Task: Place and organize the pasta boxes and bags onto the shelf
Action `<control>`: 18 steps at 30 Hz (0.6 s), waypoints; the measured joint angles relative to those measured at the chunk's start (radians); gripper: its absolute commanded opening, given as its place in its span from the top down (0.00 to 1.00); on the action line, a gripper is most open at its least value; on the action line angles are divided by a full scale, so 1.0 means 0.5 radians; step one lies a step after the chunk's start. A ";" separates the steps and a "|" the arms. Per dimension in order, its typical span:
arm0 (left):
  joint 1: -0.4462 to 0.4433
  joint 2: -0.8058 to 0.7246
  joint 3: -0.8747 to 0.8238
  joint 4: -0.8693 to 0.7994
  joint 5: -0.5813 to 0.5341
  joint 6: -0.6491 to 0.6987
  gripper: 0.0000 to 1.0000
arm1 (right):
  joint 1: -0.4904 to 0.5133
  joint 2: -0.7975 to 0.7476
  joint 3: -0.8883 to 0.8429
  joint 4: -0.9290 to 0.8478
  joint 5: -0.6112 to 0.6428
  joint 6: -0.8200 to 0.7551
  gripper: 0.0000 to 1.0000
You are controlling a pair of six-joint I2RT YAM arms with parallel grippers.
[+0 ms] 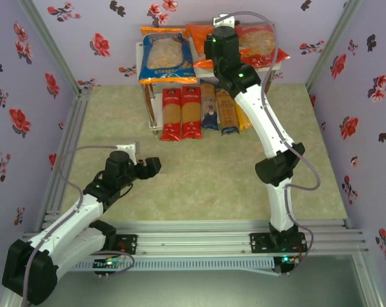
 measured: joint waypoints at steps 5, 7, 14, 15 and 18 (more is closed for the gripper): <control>0.003 -0.010 0.000 -0.028 0.000 0.000 0.17 | -0.020 -0.069 -0.092 0.014 -0.030 0.021 0.63; 0.003 -0.016 0.000 -0.040 0.000 0.000 0.17 | -0.048 -0.142 -0.172 0.025 -0.047 0.034 0.70; 0.008 -0.021 0.000 -0.047 0.000 0.000 0.17 | -0.174 -0.352 -0.300 0.053 -0.069 0.063 0.95; 0.008 -0.021 0.000 -0.048 0.000 0.000 0.17 | -0.185 -0.364 -0.305 0.054 -0.072 0.065 0.98; 0.008 -0.024 0.000 -0.061 0.000 0.000 0.18 | -0.188 -0.371 -0.323 0.051 -0.095 0.069 1.00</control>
